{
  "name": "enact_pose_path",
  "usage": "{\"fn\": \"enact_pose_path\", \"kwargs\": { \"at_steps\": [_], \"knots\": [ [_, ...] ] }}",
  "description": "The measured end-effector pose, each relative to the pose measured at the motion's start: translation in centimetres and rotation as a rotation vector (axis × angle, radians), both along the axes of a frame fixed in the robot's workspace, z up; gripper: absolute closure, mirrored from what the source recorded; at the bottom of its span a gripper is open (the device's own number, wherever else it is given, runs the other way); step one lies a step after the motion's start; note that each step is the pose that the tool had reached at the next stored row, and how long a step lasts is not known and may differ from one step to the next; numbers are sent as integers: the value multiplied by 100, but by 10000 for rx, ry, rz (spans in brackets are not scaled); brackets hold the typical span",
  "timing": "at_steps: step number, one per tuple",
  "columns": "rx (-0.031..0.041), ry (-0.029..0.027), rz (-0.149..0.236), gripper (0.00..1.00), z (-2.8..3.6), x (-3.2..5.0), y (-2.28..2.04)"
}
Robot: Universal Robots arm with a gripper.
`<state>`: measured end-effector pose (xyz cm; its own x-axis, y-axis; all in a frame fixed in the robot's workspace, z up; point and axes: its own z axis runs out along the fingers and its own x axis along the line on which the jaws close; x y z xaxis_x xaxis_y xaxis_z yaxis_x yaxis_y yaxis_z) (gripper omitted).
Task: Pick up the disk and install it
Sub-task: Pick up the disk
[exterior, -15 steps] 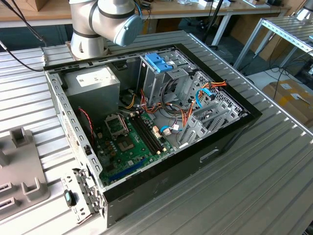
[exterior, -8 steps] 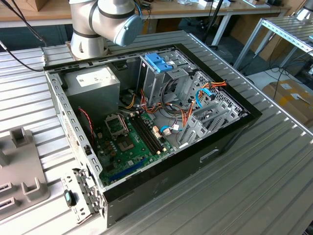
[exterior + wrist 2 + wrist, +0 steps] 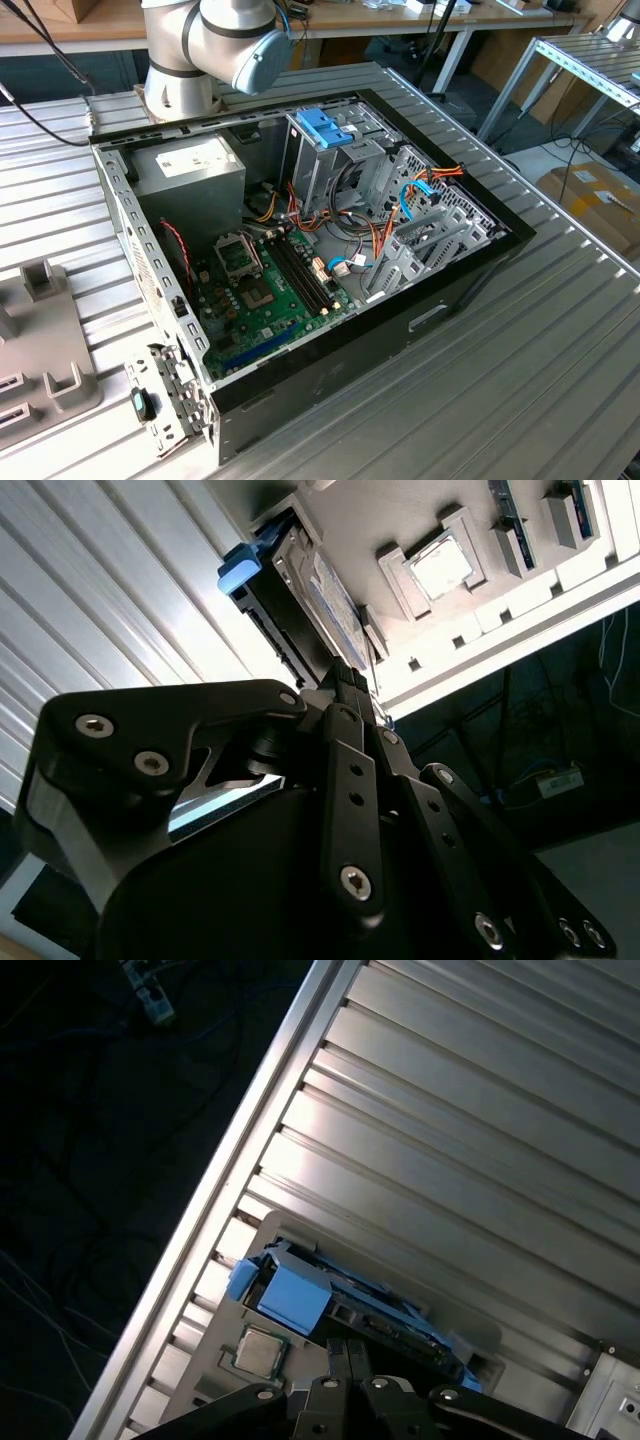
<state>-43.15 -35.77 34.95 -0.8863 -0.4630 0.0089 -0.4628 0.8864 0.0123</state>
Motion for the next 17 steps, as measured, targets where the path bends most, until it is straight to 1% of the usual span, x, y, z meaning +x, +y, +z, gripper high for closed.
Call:
{"fn": "enact_pose_path", "kwargs": {
  "at_steps": [3,17],
  "knots": [
    [0,0,108,89,0,0,0],
    [0,0,111,89,0,0,0]
  ]
}}
